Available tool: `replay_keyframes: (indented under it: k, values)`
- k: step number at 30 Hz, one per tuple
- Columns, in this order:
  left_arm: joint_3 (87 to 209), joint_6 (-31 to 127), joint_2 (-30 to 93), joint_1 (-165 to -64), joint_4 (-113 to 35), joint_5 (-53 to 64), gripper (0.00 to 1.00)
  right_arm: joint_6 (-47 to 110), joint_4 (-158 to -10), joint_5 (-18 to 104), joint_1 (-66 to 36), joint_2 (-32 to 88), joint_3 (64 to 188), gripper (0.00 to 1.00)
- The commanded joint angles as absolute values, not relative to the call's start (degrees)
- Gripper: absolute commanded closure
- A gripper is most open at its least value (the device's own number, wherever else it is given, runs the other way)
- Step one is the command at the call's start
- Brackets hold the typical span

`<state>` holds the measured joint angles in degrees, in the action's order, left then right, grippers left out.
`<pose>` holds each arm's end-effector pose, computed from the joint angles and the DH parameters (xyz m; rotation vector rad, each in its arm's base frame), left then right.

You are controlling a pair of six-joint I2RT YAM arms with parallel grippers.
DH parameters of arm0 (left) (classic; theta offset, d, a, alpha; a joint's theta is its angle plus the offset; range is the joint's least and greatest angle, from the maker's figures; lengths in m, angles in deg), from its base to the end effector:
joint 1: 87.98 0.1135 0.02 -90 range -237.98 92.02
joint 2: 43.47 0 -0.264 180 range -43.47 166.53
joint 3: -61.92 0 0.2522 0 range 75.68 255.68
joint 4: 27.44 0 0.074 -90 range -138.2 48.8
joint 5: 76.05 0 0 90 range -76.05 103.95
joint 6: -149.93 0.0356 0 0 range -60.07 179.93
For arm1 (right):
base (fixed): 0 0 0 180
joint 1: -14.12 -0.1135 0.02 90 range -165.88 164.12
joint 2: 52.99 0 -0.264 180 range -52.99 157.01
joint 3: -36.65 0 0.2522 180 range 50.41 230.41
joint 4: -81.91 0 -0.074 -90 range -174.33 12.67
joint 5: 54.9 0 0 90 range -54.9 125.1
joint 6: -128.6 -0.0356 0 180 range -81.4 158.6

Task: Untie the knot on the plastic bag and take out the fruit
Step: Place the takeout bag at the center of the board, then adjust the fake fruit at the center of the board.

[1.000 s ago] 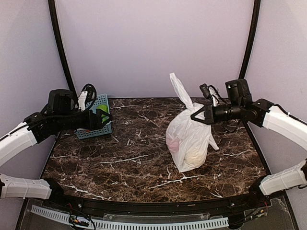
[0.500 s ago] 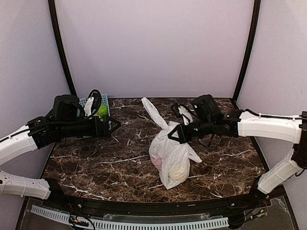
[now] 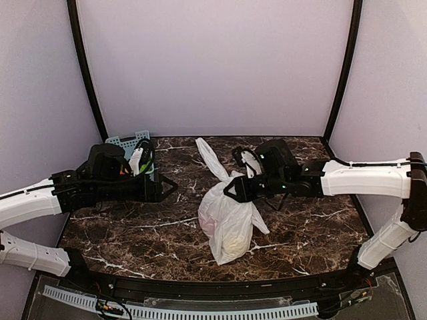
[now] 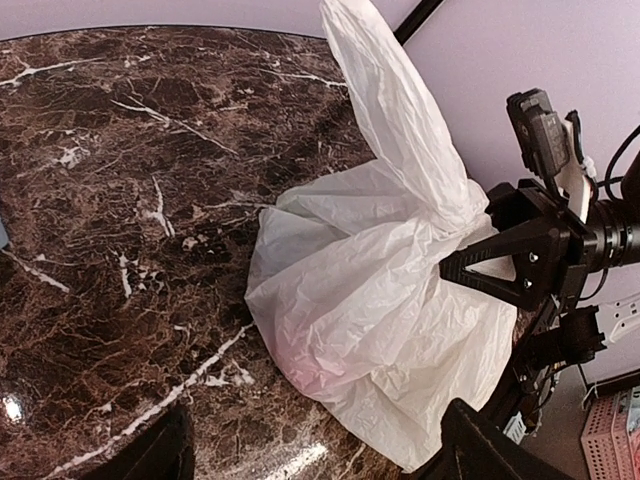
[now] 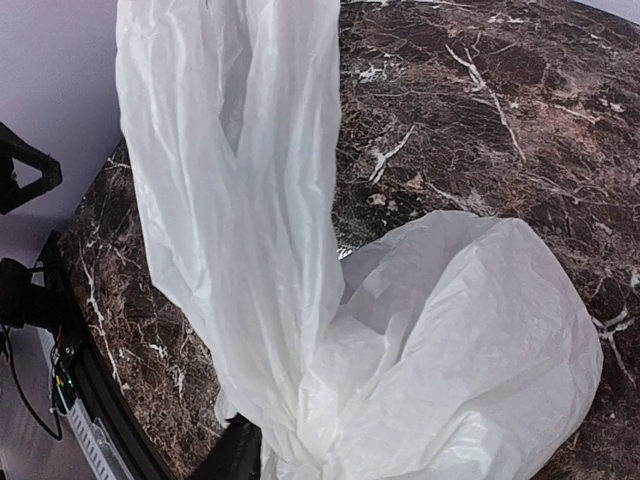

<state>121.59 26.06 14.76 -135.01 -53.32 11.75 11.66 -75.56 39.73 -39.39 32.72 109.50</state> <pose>0.1577 -0.1713 0.2989 0.2696 2.1081 -0.9189 0.1971 0.2713 0.2572 -0.5817 2.2524 0.8472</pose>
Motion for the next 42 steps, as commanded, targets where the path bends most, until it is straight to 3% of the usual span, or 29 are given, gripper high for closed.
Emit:
replay_keyframes:
  k: [1, 8, 14, 24, 32, 42]
  values:
    - [120.92, 24.72, 16.03, -138.67, -51.04, 14.66, 0.16, 10.96, -76.67, 36.23, -39.69, 30.07, 109.67, 0.49]
    - [118.45, 20.12, 16.91, -145.60, -47.38, 17.08, 0.16, 10.45, -71.32, 28.96, -39.09, 21.30, 109.57, 0.16]
    - [118.55, 16.71, 23.04, -155.24, -45.06, 18.52, 0.15, 8.74, -66.24, 29.62, -32.45, 17.42, 108.33, 0.07]
    - [123.19, 16.90, 32.65, -158.46, -41.35, 14.83, 0.13, 8.31, -66.80, 41.48, -24.84, 20.39, 104.94, 0.05]
    - [130.55, 22.52, 43.99, -158.47, -43.46, 4.71, 0.12, 8.63, -67.43, 48.46, -23.74, 27.29, 108.42, 0.25]
    - [136.11, 24.73, 51.91, -158.42, -47.09, 0.52, 0.09, 8.13, -67.79, 53.40, -23.93, 30.69, 109.16, 0.27]
